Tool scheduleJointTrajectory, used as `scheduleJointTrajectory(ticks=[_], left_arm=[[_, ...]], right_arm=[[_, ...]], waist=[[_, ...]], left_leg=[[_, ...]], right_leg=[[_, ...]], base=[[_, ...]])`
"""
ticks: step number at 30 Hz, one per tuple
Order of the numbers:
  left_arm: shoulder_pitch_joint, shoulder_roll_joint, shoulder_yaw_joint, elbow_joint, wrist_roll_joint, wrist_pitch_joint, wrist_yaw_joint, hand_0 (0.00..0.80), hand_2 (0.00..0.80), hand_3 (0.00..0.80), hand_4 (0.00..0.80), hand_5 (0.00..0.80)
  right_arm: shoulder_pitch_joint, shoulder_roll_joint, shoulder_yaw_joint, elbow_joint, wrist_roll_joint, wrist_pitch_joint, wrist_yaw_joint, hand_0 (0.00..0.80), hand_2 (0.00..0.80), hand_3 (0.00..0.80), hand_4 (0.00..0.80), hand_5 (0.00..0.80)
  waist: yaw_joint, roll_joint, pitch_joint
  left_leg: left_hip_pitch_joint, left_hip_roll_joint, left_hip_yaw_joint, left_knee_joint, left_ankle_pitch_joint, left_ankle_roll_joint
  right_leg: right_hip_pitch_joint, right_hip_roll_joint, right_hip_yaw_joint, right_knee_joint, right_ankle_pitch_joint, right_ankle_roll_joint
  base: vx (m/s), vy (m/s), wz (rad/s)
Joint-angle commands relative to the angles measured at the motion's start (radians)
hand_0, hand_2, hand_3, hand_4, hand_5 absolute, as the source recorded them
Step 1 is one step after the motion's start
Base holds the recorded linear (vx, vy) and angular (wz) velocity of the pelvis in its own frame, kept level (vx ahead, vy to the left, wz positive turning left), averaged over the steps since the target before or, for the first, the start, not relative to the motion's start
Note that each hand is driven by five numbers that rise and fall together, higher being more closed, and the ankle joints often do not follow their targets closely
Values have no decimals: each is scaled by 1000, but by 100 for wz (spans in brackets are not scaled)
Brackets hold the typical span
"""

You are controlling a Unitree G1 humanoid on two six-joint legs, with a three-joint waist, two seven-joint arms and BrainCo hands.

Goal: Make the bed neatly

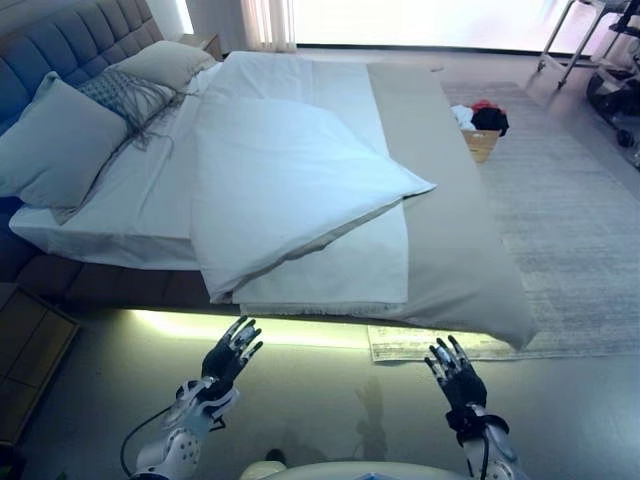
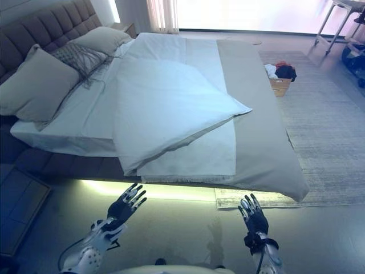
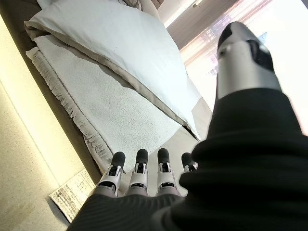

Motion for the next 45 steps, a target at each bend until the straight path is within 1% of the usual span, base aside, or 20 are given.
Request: scheduleJointTrajectory(ticks=[1, 6, 11, 13, 14, 16, 17, 19, 23, 25, 27, 28, 31, 33, 35, 37, 38, 41, 43, 45], left_arm=[[-28, 6, 40, -41, -2, -39, -36, 0, 0, 0, 0, 0], [-16, 10, 34, -50, -9, -47, -54, 0, 0, 0, 0, 0], [8, 7, 31, -49, -3, -50, -49, 0, 0, 0, 0, 0], [17, 5, 32, -52, -11, -59, -44, 0, 0, 0, 0, 0], [20, 5, 38, -53, -19, -64, -46, 0, 0, 0, 0, 0], [31, 0, 54, -49, -33, -75, -51, 0, 0, 0, 0, 0], [33, -3, 59, -46, -43, -73, -55, 0, 0, 0, 0, 0], [40, -9, 66, -42, -48, -69, -65, 0, 0, 0, 0, 0], [38, -9, 71, -59, -27, -44, -55, 0, 0, 0, 0, 0], [24, -6, 75, -63, -24, -30, -48, 0, 0, 0, 0, 0], [2, 3, 65, -58, -19, -20, -59, 0, 0, 0, 0, 0], [-8, 7, 59, -56, -17, -13, -57, 0, 0, 0, 0, 0], [-28, 14, 37, -32, -22, -20, -54, 0, 0, 0, 0, 0], [-23, 16, 16, -9, -23, -43, -57, 0, 0, 0, 0, 0], [-26, 20, 9, 5, -12, -48, -66, 0, 0, 0, 0, 0], [-34, 31, 19, 5, -16, -32, -72, 0, 0, 0, 0, 0], [-34, 35, 31, -4, -21, -21, -75, 0, 0, 0, 0, 0], [-31, 42, 43, -24, -19, -4, -66, 0, 0, 0, 0, 0], [-42, 46, 32, -32, -19, 0, -54, 0, 0, 0, 0, 0], [-42, 49, 25, -50, -12, 11, -50, 0, 0, 0, 0, 0]], right_arm=[[-11, -5, -21, -72, -2, -15, 11, 0, 0, 0, 0, 0], [2, -11, -16, -73, -5, -19, 18, 0, 0, 0, 0, 0], [8, -18, -14, -77, 5, -4, 22, 0, 0, 0, 0, 0], [10, -34, -11, -89, -12, 20, 25, 0, 0, 0, 0, 0], [9, -45, -4, -91, -10, 26, 30, 0, 0, 0, 0, 0], [-1, -66, 11, -78, -4, 26, 42, 0, 0, 0, 0, 0], [-6, -69, 15, -70, 1, 25, 40, 0, 0, 0, 0, 0], [-16, -73, 18, -62, 5, 23, 33, 0, 0, 0, 0, 0], [21, -51, -17, -89, 18, 25, 44, 0, 0, 0, 0, 0], [40, -35, -30, -93, 1, 28, 52, 0, 0, 0, 0, 0], [65, -19, -37, -99, -12, -3, 65, 0, 0, 0, 0, 0], [69, -13, -39, -100, -11, -18, 59, 0, 0, 0, 0, 0], [61, -6, -42, -100, 11, -43, 38, 0, 0, 0, 0, 0], [73, -13, -45, -121, 21, -57, 25, 0, 0, 0, 0, 0], [87, -11, -55, -125, 28, -67, 33, 0, 0, 0, 0, 0], [104, -5, -65, -118, 38, -72, 42, 0, 0, 0, 0, 0], [117, -4, -70, -120, 42, -70, 55, 0, 0, 0, 0, 0], [133, 4, -80, -96, 54, -75, 87, 0, 0, 0, 0, 0], [110, 8, -86, -66, 66, -77, 99, 0, 0, 0, 0, 0], [80, 3, -90, -46, 88, -73, 95, 0, 0, 0, 0, 0]], waist=[[14, -20, -16], [11, -22, -13], [8, -25, -10], [6, -30, -1], [10, -37, 10], [22, -42, 39], [27, -39, 50], [31, -32, 58], [1, -21, 34], [-20, -16, 24], [-39, -17, 28], [-45, -21, 32], [-47, -16, 43], [-52, 4, 56], [-61, 30, 69], [-66, 36, 82], [-69, 32, 84], [-81, -1, 78], [-96, -42, 77], [-103, -55, 81]], left_leg=[[0, -11, 62, 40, -33, 20], [-1, -1, 68, 49, -36, 14], [0, 16, 55, 54, -35, 4], [-23, 28, 40, 114, -45, -9], [-50, 30, 19, 197, -45, -16], [-106, 22, -9, 323, -38, -20], [-118, 16, -16, 338, -36, -17], [-112, -5, -28, 308, -49, 0], [-46, -31, -2, 188, -75, 22], [-28, -37, 35, 170, -82, 30], [-28, -49, 92, 179, -84, 45], [-28, -57, 101, 183, -86, 54], [-27, -86, 56, 178, -90, 95], [-29, -123, 13, 187, -106, 144], [-32, -130, 8, 201, -114, 166], [-29, -140, 4, 216, -119, 170], [-26, -146, 2, 218, -121, 169], [-3, -173, -13, 214, -145, 155], [22, -197, -42, 222, -190, 137], [45, -195, -68, 235, -237, 123]], right_leg=[[-41, -19, -26, 31, 60, 43], [-40, -14, -29, 27, 61, 38], [-44, 13, -13, 18, 59, 26], [-51, 24, 6, 20, 61, 15], [-54, 28, 20, 19, 64, 7], [-56, 35, 38, 21, 71, -7], [-55, 37, 42, 23, 73, -10], [-60, 32, 53, 38, 71, -8], [-69, -3, 60, 71, 56, 15], [-81, -32, 54, 117, 39, 28], [-98, -64, 28, 186, 38, 42], [-109, -79, 22, 215, 45, 49], [-149, -98, 37, 349, 26, 39], [-244, -112, 82, 613, 71, 26], [-325, -103, 107, 777, 128, 10], [-378, -96, 117, 839, 156, 7], [-384, -97, 118, 816, 165, 10], [-360, -103, 131, 607, 209, 27], [-345, -130, 153, 353, 242, 48], [-327, -142, 158, 162, 258, 72]], base=[[0, 0, 0], [-6, -54, 2], [-13, -60, 3], [-25, -57, 0], [-43, -72, -1], [-36, -45, -4], [-14, 30, -15], [15, 121, -23], [83, 216, -24], [72, 207, -1], [34, 194, 22], [40, 217, 48], [49, 223, 50], [41, 327, 24], [33, 267, 33], [83, 138, 34], [168, -12, 26], [255, -156, 11], [372, -284, 6], [410, -249, 10]])
